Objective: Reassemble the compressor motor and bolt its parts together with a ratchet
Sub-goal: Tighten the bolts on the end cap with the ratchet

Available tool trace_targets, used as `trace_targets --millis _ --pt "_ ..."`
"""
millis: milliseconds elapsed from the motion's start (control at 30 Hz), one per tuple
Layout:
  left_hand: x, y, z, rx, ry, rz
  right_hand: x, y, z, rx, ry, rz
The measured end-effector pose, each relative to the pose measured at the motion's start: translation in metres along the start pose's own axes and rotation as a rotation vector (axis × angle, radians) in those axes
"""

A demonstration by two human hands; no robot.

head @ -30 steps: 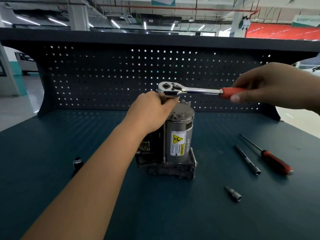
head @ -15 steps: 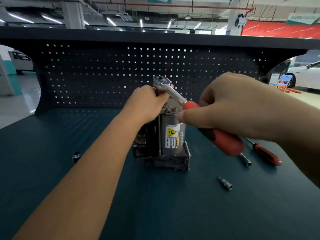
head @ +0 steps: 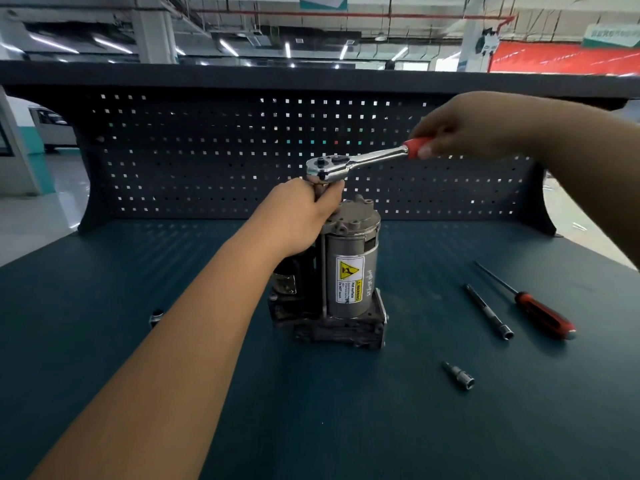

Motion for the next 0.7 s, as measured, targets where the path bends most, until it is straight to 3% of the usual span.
trace_targets --millis 167,367,533,700 --pt "0.000 0.000 0.003 -0.030 0.034 -0.001 0.036 -0.002 0.002 0.123 -0.052 -0.012" --pt "-0.002 0.000 0.006 -0.139 0.043 0.037 0.084 -0.062 -0.012 0.042 -0.047 0.154" --pt "-0.003 0.000 0.006 -0.040 0.040 0.071 0.086 -0.073 -0.024 -0.067 -0.073 0.118" --pt "-0.003 -0.008 0.003 0.087 -0.017 0.078 0.075 -0.039 -0.005 -0.097 -0.087 0.081"
Point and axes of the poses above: each hand's wrist, its own x-axis away from the middle knuckle, its own z-axis out of the back of the hand, y = z × x, the point moved 10 cm from there along -x, towards the middle knuckle, and after that the axes turned 2 degrees about -z, right-handed, at the moved point
